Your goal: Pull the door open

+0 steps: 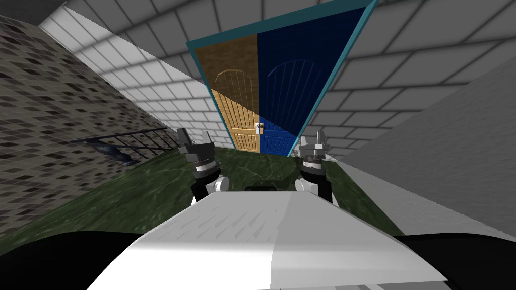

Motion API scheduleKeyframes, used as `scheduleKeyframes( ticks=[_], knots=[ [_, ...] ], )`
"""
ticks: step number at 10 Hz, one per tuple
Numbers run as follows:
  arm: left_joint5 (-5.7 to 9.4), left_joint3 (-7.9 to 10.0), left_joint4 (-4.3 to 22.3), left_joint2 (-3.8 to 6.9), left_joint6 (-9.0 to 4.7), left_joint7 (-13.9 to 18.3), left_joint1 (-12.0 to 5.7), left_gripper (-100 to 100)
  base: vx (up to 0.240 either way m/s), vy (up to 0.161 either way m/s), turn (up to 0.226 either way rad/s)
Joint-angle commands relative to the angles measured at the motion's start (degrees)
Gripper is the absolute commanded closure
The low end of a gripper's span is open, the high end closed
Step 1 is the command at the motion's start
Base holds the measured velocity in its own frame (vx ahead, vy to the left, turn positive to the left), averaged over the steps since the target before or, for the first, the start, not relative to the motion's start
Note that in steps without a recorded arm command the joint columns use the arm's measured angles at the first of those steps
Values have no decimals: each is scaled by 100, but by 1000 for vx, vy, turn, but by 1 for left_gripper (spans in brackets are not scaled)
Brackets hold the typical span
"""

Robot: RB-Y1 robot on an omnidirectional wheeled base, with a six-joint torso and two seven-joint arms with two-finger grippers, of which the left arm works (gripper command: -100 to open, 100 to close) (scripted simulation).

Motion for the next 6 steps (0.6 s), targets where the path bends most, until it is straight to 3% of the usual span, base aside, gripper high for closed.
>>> scheduleKeyframes(
  ticks=[1,6],
  knots=[
    [5,20,177,66,51,29,-71,-100,102,-11,-59],
    [24,90,798,259,228,129,-319,-100,138,-20,-51]
  ],
)
